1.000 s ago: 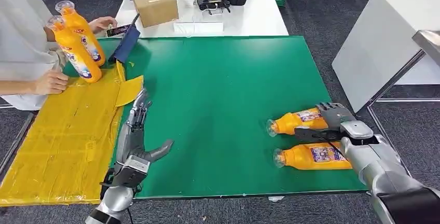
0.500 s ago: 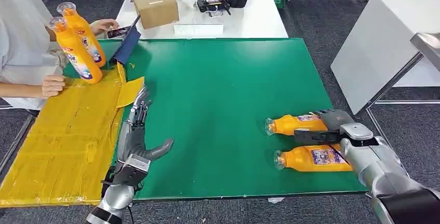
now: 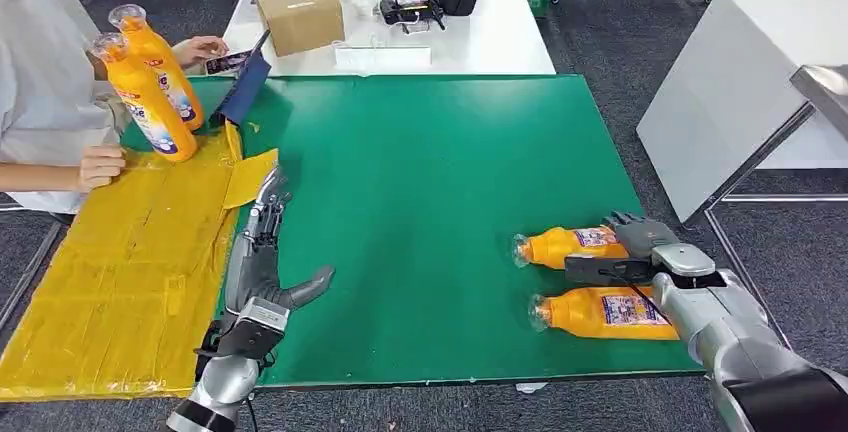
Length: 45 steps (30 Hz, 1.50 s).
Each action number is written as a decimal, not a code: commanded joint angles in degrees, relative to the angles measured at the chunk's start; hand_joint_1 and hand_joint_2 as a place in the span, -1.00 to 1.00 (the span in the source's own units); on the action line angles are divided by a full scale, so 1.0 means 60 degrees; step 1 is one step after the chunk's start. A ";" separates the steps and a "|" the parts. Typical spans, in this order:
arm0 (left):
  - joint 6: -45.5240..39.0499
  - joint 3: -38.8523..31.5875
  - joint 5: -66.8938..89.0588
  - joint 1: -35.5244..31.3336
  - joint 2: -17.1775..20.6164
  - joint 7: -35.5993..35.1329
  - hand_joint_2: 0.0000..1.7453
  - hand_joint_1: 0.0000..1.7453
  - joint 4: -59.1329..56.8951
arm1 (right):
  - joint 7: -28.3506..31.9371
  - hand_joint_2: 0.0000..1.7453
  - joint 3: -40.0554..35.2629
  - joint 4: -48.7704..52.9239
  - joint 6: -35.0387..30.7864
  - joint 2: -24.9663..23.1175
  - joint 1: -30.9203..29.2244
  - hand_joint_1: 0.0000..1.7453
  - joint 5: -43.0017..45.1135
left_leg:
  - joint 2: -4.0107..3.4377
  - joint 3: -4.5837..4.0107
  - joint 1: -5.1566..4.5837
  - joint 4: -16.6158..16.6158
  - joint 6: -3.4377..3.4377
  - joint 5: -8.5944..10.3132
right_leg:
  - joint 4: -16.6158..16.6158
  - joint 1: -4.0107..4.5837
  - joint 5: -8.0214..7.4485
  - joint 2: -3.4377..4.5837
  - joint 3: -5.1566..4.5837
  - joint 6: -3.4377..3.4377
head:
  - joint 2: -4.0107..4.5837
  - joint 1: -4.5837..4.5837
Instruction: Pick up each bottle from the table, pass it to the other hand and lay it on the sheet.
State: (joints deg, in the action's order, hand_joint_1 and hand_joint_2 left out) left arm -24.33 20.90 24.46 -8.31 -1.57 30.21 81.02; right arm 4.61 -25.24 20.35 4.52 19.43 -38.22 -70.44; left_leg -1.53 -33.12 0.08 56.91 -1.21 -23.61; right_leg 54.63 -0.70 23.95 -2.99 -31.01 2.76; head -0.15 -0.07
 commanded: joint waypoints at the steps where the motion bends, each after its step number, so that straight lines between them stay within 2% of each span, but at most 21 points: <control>1: 0.0004 0.0234 -0.0041 -0.0224 0.0009 -0.0025 1.00 -1.00 -0.0405 | -0.0007 1.00 -0.0289 -0.0852 0.0240 -0.0369 0.1226 -1.00 -0.0056 | 0.0048 -0.0013 0.0022 -0.0007 0.0008 0.0007 | -0.0028 0.0021 -0.0006 -0.0013 0.0010 -0.0014 | 0.0000 0.0000; 2: 0.0006 0.0245 -0.0042 -0.0236 0.0007 -0.0025 1.00 -1.00 -0.0418 | -0.0001 1.00 -0.0287 -0.0855 0.0266 -0.0361 0.1237 -0.74 -0.0054 | 0.0069 -0.0028 0.0023 -0.0021 0.0010 0.0020 | -0.0041 0.0023 -0.0013 -0.0020 0.0000 -0.0018 | 0.0000 0.0000; 3: 0.0008 0.0253 -0.0042 -0.0240 -0.0004 -0.0025 1.00 -1.00 -0.0426 | -0.0001 1.00 -0.0287 -0.0855 0.0260 -0.0356 0.1250 0.98 -0.0054 | 0.0050 -0.0011 0.0024 -0.0008 0.0006 0.0006 | -0.0035 0.0024 -0.0005 -0.0016 0.0014 -0.0013 | 0.0000 0.0000; 5: 0.0017 0.0267 -0.0042 -0.0232 0.0011 -0.0027 1.00 -1.00 -0.0426 | -0.0003 1.00 -0.0228 -0.0722 -0.0082 -0.0371 0.1258 1.00 -0.0026 | 0.0084 -0.0043 0.0024 -0.0032 0.0010 0.0030 | -0.0058 0.0026 -0.0020 -0.0022 -0.0010 -0.0022 | 0.0000 0.0000; 8: -0.0008 0.0229 -0.0002 -0.0097 0.0020 -0.0145 1.00 -1.00 -0.0214 | -0.0059 1.00 -0.0007 -0.0536 -0.0881 -0.0557 0.1080 1.00 0.0130 | 0.0038 -0.0026 0.0028 -0.0013 0.0004 0.0009 | -0.0049 0.0028 -0.0009 0.0002 -0.0006 -0.0028 | 0.0000 0.0000; 11: 0.0260 0.0332 0.0421 0.0111 0.0115 -0.0688 1.00 -1.00 0.0358 | -0.0336 1.00 0.0457 -0.0040 -0.2619 -0.1001 0.0641 1.00 0.0367 | 0.0013 -0.0048 0.0020 -0.0012 0.0006 0.0012 | -0.0036 0.0021 -0.0015 0.0035 -0.0032 -0.0031 | 0.0000 -0.0004; 14: 0.0553 0.0397 0.1122 0.0295 0.0116 -0.1255 1.00 -1.00 0.0984 | 0.0027 1.00 0.1729 0.1927 -0.4870 -0.1760 0.0760 1.00 0.1383 | -0.0062 -0.0068 0.0014 -0.0010 0.0006 0.0004 | -0.0026 0.0019 -0.0046 0.0094 -0.0004 -0.0018 | 0.0000 0.0000; 15: 0.0660 0.0403 0.1295 0.0339 0.0091 -0.1395 1.00 -1.00 0.1119 | 0.0287 1.00 0.2231 0.3023 -0.5166 -0.2083 0.1062 1.00 0.1927 | -0.0094 -0.0082 0.0013 -0.0010 0.0012 0.0003 | -0.0016 0.0017 -0.0059 0.0130 0.0010 -0.0038 | 0.0000 0.0000; 17: 0.0660 0.0403 0.1295 0.0339 0.0091 -0.1395 1.00 -1.00 0.1119 | 0.0287 1.00 0.2231 0.3023 -0.5166 -0.2083 0.1062 1.00 0.1927 | -0.0121 -0.0115 0.0002 0.0003 0.0019 0.0009 | 0.0012 0.0009 -0.0072 0.0158 -0.0034 -0.0023 | 0.0000 0.0000; 19: 0.0660 0.0403 0.1295 0.0339 0.0091 -0.1395 1.00 -1.00 0.1119 | 0.0287 1.00 0.2231 0.3023 -0.5166 -0.2083 0.1062 1.00 0.1927 | -0.0072 -0.0170 -0.0002 -0.0002 0.0014 0.0044 | 0.0027 0.0008 -0.0085 0.0104 -0.0075 -0.0039 | 0.0000 0.0000; 21: 0.0723 0.0427 0.1508 0.0351 0.0005 -0.1523 1.00 -1.00 0.1166 | 0.0169 1.00 0.2570 0.5753 -0.4933 -0.2463 0.2056 1.00 0.2357 | -0.0050 -0.0215 -0.0004 0.0005 0.0029 0.0060 | 0.0048 0.0007 -0.0072 0.0097 -0.0128 -0.0042 | 0.0000 0.0015; 24: 0.0863 0.0529 0.1759 0.0363 -0.0115 -0.1609 1.00 -1.00 0.1122 | 0.0804 1.00 0.2795 0.9048 -0.5617 -0.3316 0.3390 1.00 0.3423 | 0.0011 -0.0280 0.0012 0.0004 0.0014 0.0097 | 0.0037 0.0024 -0.0070 0.0019 -0.0169 -0.0027 | 0.0000 0.0004; 26: 0.0840 0.0622 0.1888 0.0391 -0.0180 -0.1633 1.00 -1.00 0.1072 | 0.1252 1.00 0.2599 1.0706 -0.6059 -0.3863 0.4149 1.00 0.4416 | 0.0052 -0.0321 0.0006 0.0004 0.0016 0.0100 | 0.0054 0.0024 -0.0066 -0.0027 -0.0189 -0.0024 | 0.0000 -0.0003; 27: 0.0815 0.0673 0.1912 0.0405 -0.0191 -0.1641 1.00 -1.00 0.1037 | 0.1490 1.00 0.2497 1.1237 -0.6365 -0.4110 0.4412 1.00 0.4947 | 0.0013 -0.0309 0.0007 0.0008 0.0024 0.0076 | 0.0064 0.0022 -0.0054 0.0029 -0.0194 -0.0033 | 0.0000 0.0007; 30: 0.0672 0.0735 0.1942 0.0453 -0.0201 -0.1679 1.00 -1.00 0.1021 | 0.2042 1.00 0.1658 1.1991 -0.5515 -0.4423 0.4897 1.00 0.7151 | 0.0057 -0.0327 0.0007 0.0007 0.0030 0.0075 | 0.0076 0.0021 -0.0037 0.0000 -0.0214 -0.0037 | 0.0000 0.0004; 31: 0.0626 0.0723 0.1786 0.0437 -0.0185 -0.1658 1.00 -1.00 0.1029 | 0.2208 1.00 0.1137 1.1733 -0.4600 -0.4493 0.4873 1.00 0.8045 | 0.0061 -0.0359 0.0008 0.0007 0.0027 0.0089 | 0.0071 0.0024 -0.0048 -0.0023 -0.0242 -0.0036 | 0.0000 0.0007; 32: 0.0616 0.0729 0.1767 0.0424 -0.0169 -0.1657 1.00 -1.00 0.1029 | 0.2320 1.00 0.1034 1.1552 -0.4694 -0.4584 0.4848 1.00 0.8027 | 0.0082 -0.0357 0.0009 0.0011 0.0030 0.0082 | 0.0074 0.0023 -0.0030 -0.0030 -0.0235 -0.0046 | 0.0000 0.0007; 33: 0.0646 0.0748 0.1569 0.0357 -0.0139 -0.1594 1.00 -1.00 0.1006 | 0.2457 1.00 0.0647 1.1163 -0.3832 -0.4569 0.4719 1.00 0.8825 | 0.0068 -0.0371 0.0009 0.0004 0.0025 0.0091 | 0.0063 0.0024 -0.0044 -0.0029 -0.0253 -0.0041 | 0.0000 0.0007; 40: 0.0645 0.0774 0.1473 0.0238 -0.0118 -0.1584 1.00 -1.00 0.0930 | 0.2814 1.00 0.0401 1.0480 -0.3826 -0.4607 0.4501 1.00 0.8970 | 0.0041 -0.0380 0.0007 0.0004 0.0037 0.0091 | 0.0066 0.0021 -0.0048 -0.0005 -0.0285 -0.0057 | 0.0000 0.0004; 43: 0.0720 0.0822 0.1012 0.0145 -0.0072 -0.1527 1.00 -1.00 0.0940 | 0.3089 1.00 -0.0049 1.0061 -0.2865 -0.4838 0.4548 1.00 0.9656 | 0.0052 -0.0378 0.0006 0.0003 0.0032 0.0095 | 0.0062 0.0019 -0.0043 -0.0013 -0.0275 -0.0055 | 0.0000 0.0000; 45: 0.0791 0.0797 0.0623 0.0106 -0.0027 -0.1495 1.00 -1.00 0.0988 | 0.3399 1.00 -0.0521 0.9600 -0.2940 -0.5015 0.4567 1.00 0.9621 | 0.0018 -0.0365 0.0007 -0.0001 0.0035 0.0088 | 0.0060 0.0020 -0.0046 0.0022 -0.0270 -0.0057 | 0.0000 0.0004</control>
State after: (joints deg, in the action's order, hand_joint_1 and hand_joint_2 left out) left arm -20.33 24.31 32.77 -5.18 -2.69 20.85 88.28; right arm 21.64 -21.29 83.52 -16.73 -8.67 -10.26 -15.46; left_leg -1.39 -35.56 0.07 56.88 -1.09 -22.93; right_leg 54.98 -0.58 23.54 -3.27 -32.83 2.53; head -0.15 -0.04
